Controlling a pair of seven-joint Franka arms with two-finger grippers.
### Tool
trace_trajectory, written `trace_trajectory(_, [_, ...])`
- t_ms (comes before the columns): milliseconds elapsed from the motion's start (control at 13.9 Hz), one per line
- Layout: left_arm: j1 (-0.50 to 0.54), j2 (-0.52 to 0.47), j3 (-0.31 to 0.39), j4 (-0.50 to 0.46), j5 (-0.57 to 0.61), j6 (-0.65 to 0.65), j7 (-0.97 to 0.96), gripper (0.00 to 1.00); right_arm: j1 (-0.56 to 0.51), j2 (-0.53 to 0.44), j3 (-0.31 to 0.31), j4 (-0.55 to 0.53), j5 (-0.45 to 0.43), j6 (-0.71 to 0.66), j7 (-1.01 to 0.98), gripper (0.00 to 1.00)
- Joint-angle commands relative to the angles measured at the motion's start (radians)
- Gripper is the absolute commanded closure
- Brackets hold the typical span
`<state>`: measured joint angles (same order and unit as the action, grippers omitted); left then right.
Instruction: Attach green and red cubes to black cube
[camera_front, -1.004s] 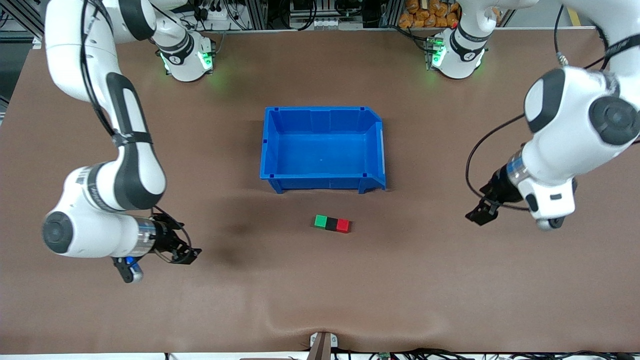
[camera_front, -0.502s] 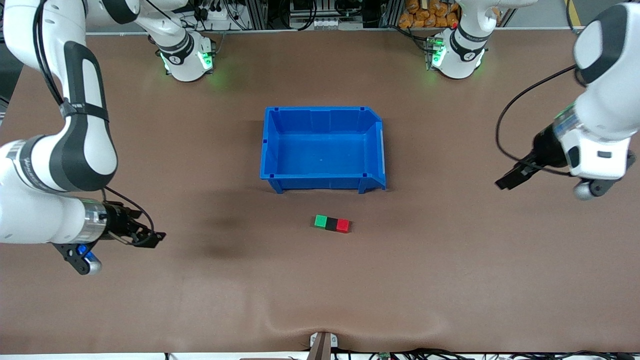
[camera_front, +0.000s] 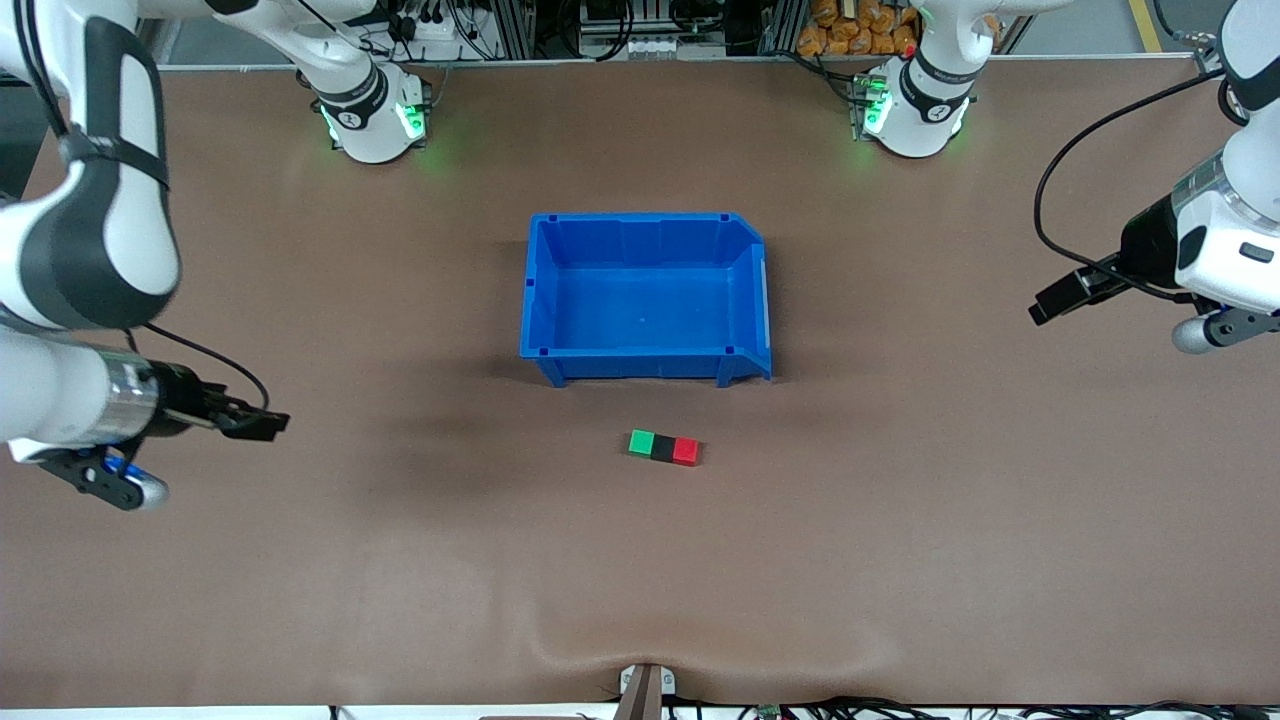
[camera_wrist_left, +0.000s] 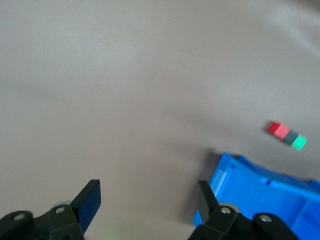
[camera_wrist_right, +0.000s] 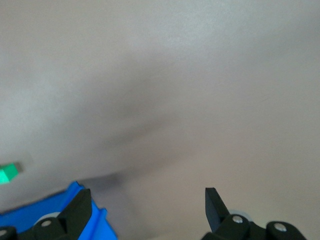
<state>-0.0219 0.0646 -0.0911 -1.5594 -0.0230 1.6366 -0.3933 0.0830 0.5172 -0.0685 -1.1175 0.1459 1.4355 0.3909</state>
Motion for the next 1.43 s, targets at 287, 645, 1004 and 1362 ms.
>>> trace_trajectory(287, [0.000,-0.063,0.036,-0.024,0.044,-0.064,0.330,0.14,-0.058,-0.173,0.019,-0.097,-0.034,-0.053,-0.156,0.00])
trace_trajectory(645, [-0.003,-0.077,0.007,-0.007,0.074,-0.119,0.448,0.14,-0.071,-0.255,0.019,-0.134,-0.057,-0.067,-0.202,0.00])
trace_trajectory(1004, [-0.006,-0.086,0.004,0.001,0.093,-0.127,0.462,0.13,-0.078,-0.299,0.019,-0.136,-0.058,-0.121,-0.207,0.00])
trace_trajectory(1362, [-0.009,-0.078,0.007,0.015,0.124,-0.121,0.465,0.13,-0.104,-0.353,0.021,-0.172,-0.062,-0.129,-0.214,0.00])
